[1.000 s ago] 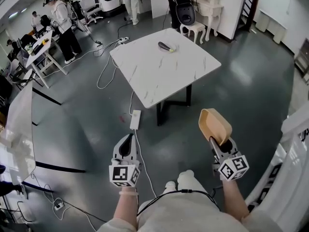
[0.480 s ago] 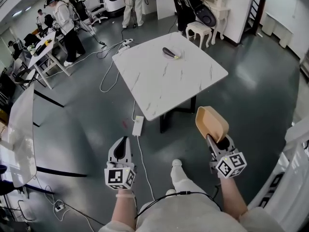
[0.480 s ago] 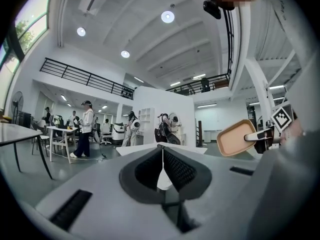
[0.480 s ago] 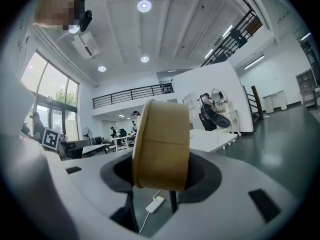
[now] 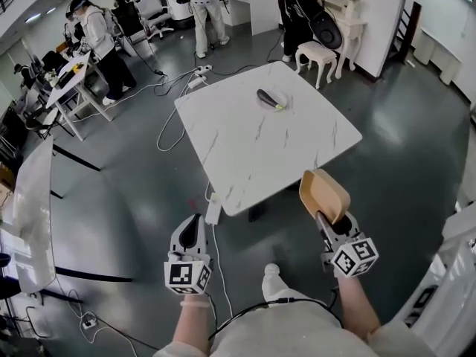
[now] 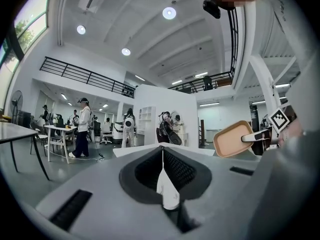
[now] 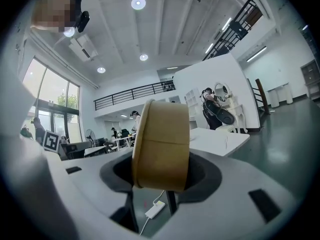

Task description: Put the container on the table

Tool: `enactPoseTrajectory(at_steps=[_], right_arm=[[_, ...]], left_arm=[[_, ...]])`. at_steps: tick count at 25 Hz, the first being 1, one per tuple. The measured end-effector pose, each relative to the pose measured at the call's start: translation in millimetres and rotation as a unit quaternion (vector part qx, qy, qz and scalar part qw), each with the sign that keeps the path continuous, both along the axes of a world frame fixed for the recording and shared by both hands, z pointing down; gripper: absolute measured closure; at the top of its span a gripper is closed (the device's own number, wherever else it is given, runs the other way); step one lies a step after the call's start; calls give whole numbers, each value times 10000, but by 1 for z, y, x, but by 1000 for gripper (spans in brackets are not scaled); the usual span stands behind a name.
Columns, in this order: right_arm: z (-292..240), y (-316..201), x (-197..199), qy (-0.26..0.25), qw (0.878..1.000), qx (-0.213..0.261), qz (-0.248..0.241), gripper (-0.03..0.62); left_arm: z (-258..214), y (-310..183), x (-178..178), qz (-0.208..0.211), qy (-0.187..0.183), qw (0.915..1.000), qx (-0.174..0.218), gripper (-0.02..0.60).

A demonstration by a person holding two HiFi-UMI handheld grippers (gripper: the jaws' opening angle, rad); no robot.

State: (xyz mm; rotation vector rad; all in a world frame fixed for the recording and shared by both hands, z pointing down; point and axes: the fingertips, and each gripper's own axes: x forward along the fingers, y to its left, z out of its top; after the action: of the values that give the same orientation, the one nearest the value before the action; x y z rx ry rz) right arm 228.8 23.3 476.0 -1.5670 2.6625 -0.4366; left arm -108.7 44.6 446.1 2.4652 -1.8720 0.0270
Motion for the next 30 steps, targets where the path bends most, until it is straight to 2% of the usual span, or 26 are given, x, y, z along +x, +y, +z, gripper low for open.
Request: enactPoseTrajectory(at_steps=[11,19,30], right_arm=[[6,-70,-13,-62,9995,-119,-294,378],[7,-117,-19,-97,9981,-110,-591,378],[26,-145,-23,-397,9958,-418,-711,378]], left_arm=[[2,-49,-4,-177,-26,9998,-110,574],[-2,-85,-10,-457,125,9989,3,574],[3,-98,-11,-586,54,9982,-134,574]])
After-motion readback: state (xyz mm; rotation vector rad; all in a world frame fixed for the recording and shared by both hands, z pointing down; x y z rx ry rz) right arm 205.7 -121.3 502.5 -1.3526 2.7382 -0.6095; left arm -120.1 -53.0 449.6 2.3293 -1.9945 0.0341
